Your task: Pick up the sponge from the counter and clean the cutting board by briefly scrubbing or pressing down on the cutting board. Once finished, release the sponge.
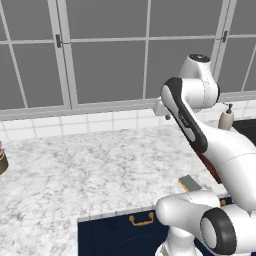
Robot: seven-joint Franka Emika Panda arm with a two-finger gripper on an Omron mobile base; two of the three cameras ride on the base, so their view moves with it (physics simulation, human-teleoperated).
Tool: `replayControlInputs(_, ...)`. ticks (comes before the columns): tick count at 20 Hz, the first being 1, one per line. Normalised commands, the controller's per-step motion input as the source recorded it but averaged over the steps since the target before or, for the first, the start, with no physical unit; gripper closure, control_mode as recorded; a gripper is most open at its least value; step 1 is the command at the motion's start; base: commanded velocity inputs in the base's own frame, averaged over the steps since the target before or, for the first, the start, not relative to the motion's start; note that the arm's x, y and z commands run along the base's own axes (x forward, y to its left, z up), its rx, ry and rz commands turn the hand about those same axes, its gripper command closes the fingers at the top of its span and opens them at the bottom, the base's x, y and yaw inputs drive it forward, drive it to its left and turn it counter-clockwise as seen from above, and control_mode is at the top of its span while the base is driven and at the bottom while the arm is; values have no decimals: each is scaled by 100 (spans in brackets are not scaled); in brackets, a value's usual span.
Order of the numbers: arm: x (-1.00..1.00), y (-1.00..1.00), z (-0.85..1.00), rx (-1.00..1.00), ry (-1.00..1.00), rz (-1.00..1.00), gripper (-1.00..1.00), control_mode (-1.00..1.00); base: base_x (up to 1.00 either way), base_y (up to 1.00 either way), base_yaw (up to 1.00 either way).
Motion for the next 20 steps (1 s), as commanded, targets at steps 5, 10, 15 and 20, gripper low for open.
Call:
replayControlInputs(5,0,0,-1,0,1,0,-100,-100,0,0,0)
replayControlInputs(10,0,0,-45,0,16,0,-100,-100,0,0,0)
replayControlInputs(15,3,-13,-56,-1,10,-1,-100,-100,0,0,0)
replayControlInputs(20,18,-20,-16,0,0,-1,-100,-100,0,0,0)
